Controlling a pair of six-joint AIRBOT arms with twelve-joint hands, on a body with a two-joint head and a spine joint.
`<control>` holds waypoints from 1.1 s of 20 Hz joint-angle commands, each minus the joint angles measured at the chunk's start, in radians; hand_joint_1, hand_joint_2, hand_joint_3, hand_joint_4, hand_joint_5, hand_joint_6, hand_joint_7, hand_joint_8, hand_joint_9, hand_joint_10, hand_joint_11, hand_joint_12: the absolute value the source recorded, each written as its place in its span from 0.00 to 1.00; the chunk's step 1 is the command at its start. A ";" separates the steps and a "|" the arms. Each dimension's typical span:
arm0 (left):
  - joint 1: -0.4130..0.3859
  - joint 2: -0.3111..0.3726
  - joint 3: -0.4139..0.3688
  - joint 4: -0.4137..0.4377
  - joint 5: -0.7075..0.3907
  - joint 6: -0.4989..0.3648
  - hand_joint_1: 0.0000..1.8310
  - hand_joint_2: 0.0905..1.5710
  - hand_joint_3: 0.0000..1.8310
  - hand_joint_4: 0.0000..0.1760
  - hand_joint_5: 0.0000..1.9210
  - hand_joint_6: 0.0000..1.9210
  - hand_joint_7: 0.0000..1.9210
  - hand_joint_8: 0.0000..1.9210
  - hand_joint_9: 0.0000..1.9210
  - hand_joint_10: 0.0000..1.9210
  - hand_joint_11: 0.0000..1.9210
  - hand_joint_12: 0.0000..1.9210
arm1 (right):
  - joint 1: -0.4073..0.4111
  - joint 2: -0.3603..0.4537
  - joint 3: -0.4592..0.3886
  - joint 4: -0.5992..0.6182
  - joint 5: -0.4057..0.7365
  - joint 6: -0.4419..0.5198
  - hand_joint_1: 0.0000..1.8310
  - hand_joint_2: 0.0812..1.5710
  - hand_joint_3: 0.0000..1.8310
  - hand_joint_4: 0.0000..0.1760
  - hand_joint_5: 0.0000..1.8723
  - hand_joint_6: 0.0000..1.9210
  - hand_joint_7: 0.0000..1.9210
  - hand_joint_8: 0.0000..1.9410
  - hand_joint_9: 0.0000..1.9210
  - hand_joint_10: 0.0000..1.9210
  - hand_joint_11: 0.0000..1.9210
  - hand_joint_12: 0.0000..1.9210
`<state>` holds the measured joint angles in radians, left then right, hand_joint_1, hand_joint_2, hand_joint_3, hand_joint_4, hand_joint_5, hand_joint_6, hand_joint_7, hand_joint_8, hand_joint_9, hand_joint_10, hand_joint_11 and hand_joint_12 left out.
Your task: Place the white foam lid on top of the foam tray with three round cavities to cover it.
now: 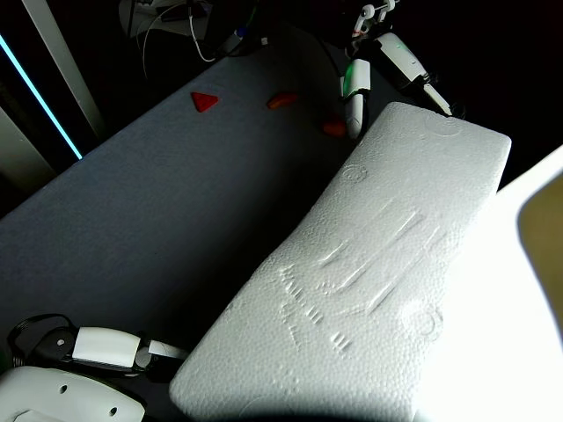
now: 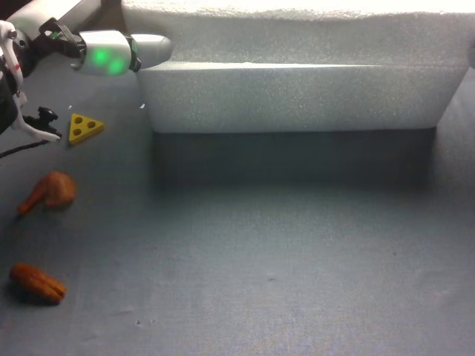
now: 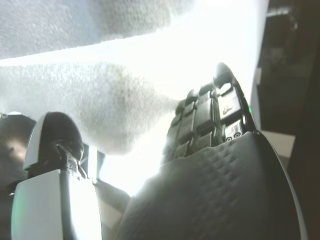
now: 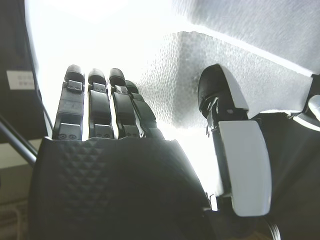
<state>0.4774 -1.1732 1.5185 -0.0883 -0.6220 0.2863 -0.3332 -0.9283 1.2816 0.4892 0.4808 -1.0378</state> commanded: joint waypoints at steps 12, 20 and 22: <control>0.016 -0.014 0.009 0.002 -0.093 0.027 0.30 0.67 0.00 0.00 0.02 0.00 0.00 0.00 0.00 0.00 0.00 0.19 | 0.026 -0.063 0.056 -0.068 0.012 0.002 0.28 0.76 0.00 0.00 0.00 0.00 0.00 0.00 0.00 0.00 0.01 0.01; 0.020 -0.023 0.035 -0.043 -0.032 0.079 0.25 0.62 0.00 0.33 0.00 0.00 0.00 0.00 0.00 0.00 0.00 0.27 | 0.040 -0.066 0.057 0.064 -0.024 -0.184 0.19 0.74 0.00 0.00 0.00 0.00 0.00 0.00 0.00 0.00 0.00 0.00; 0.014 -0.026 0.044 -0.044 -0.017 0.085 0.25 0.61 0.00 0.44 0.00 0.00 0.00 0.00 0.00 0.00 0.00 0.40 | 0.040 -0.066 0.054 0.089 -0.024 -0.218 0.18 0.76 0.00 0.00 0.00 0.00 0.00 0.00 0.00 0.00 0.00 0.00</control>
<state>0.5014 -1.1942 1.5639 -0.1535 -0.5606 0.3698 -0.3016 -0.9916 1.3415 0.6147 0.4187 -1.2598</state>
